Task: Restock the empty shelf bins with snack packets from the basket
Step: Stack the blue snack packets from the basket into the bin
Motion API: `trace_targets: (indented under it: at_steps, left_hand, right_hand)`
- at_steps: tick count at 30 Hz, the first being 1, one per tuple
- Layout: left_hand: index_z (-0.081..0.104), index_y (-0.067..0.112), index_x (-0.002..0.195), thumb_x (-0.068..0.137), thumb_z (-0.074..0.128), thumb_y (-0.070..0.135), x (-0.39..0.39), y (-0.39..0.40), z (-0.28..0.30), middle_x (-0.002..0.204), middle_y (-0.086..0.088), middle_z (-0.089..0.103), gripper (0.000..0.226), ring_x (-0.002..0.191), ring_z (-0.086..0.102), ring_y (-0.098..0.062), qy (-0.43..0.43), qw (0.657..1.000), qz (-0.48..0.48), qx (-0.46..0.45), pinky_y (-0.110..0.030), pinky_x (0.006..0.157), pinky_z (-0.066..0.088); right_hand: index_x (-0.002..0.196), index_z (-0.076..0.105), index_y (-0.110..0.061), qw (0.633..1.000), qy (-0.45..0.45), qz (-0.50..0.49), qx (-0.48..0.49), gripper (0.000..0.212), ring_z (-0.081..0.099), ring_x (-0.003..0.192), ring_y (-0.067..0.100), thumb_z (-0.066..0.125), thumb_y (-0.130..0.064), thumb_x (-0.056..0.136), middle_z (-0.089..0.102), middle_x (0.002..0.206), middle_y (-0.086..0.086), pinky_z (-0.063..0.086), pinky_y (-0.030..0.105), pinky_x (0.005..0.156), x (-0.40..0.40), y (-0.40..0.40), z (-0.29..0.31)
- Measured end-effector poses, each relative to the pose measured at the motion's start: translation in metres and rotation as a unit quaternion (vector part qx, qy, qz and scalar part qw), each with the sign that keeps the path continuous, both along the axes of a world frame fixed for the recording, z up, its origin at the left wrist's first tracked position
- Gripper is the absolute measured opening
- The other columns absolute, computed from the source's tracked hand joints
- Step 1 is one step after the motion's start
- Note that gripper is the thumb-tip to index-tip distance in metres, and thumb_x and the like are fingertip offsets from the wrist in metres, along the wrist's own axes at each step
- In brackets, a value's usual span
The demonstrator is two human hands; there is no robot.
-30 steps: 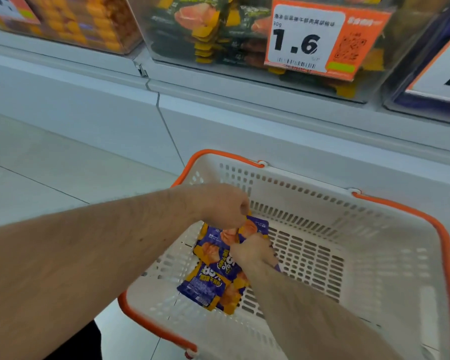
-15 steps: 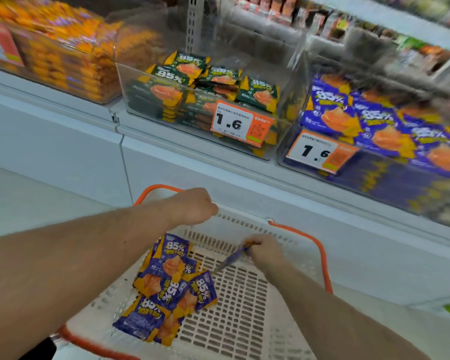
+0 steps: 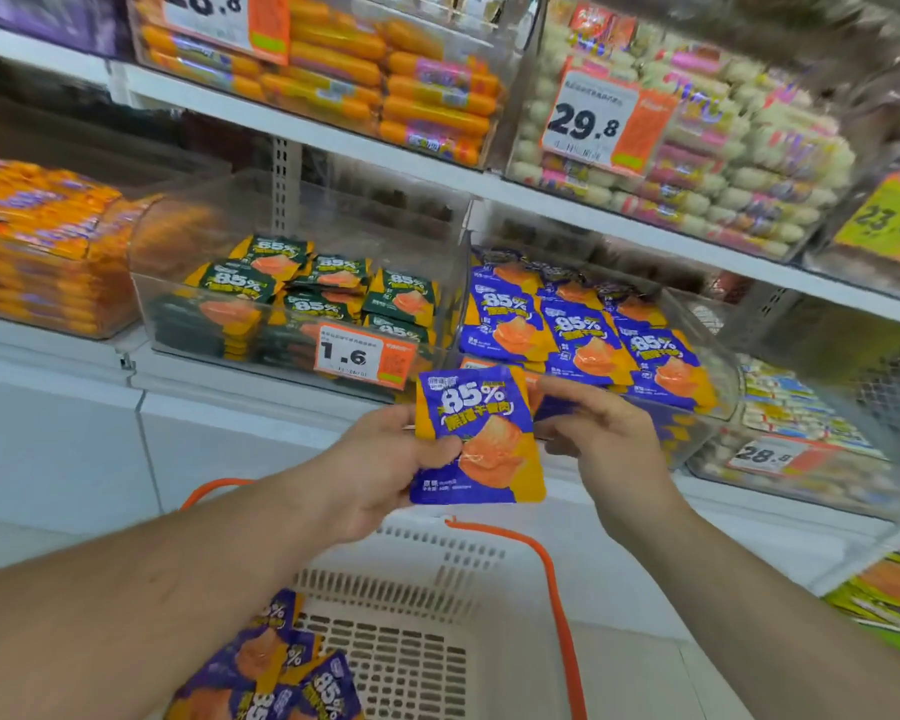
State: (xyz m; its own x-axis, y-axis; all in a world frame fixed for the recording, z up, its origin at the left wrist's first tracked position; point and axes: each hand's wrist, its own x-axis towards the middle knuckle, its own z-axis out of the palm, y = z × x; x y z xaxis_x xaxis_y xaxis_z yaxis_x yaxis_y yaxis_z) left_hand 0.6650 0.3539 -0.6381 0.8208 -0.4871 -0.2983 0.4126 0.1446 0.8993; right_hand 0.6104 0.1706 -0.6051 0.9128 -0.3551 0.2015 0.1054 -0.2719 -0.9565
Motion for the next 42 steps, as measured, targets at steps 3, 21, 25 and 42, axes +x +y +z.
trace_targets:
  at_steps: [3,21,25,42]
  left_hand:
    - [0.064,0.014,0.109,0.089,0.065,0.004,0.008,-0.019,0.024,0.103,-0.003,0.075,0.022,0.098,0.071,-0.022,-0.083,0.997,0.001,0.01,-0.04,0.085,0.056]
    - [0.001,0.032,0.154,0.093,0.045,0.05,0.067,-0.068,0.01,0.164,-0.001,-0.006,0.077,0.146,-0.022,-0.032,-0.573,0.539,-0.05,0.616,-0.049,0.119,0.006]
    - [0.002,0.032,0.154,0.093,0.047,0.048,0.067,-0.068,0.007,0.164,-0.002,-0.003,0.078,0.147,-0.021,-0.032,-0.575,0.549,-0.038,0.606,-0.046,0.119,0.004]
    - [0.04,0.018,0.144,0.089,0.056,0.031,0.029,0.019,-0.039,0.152,-0.002,0.033,0.059,0.139,0.026,-0.022,-0.587,0.628,-0.098,0.502,-0.043,0.108,0.026]
  right_hand:
    - [0.113,0.065,-0.028,0.999,0.016,0.014,-0.025,0.037,0.069,0.078,0.008,0.064,0.0,0.088,0.07,0.1,-0.004,0.055,0.029,0.068,-0.012,-0.008,0.009]
    - [0.12,0.065,-0.008,0.931,0.127,-0.269,-0.213,0.031,0.058,0.11,0.036,0.056,-0.011,0.09,0.066,0.119,0.014,0.047,0.037,0.087,0.089,-0.096,0.033]
    - [0.117,0.065,-0.011,0.906,0.143,-0.264,-0.299,0.029,0.058,0.108,0.035,0.053,-0.026,0.096,0.065,0.118,0.013,0.048,0.037,0.083,0.09,-0.094,0.026]
    - [0.109,0.063,-0.002,0.792,-0.213,-0.328,-0.469,0.032,0.051,0.107,0.038,0.062,-0.024,0.085,0.055,0.112,0.025,0.039,0.044,0.085,0.06,-0.059,-0.021]
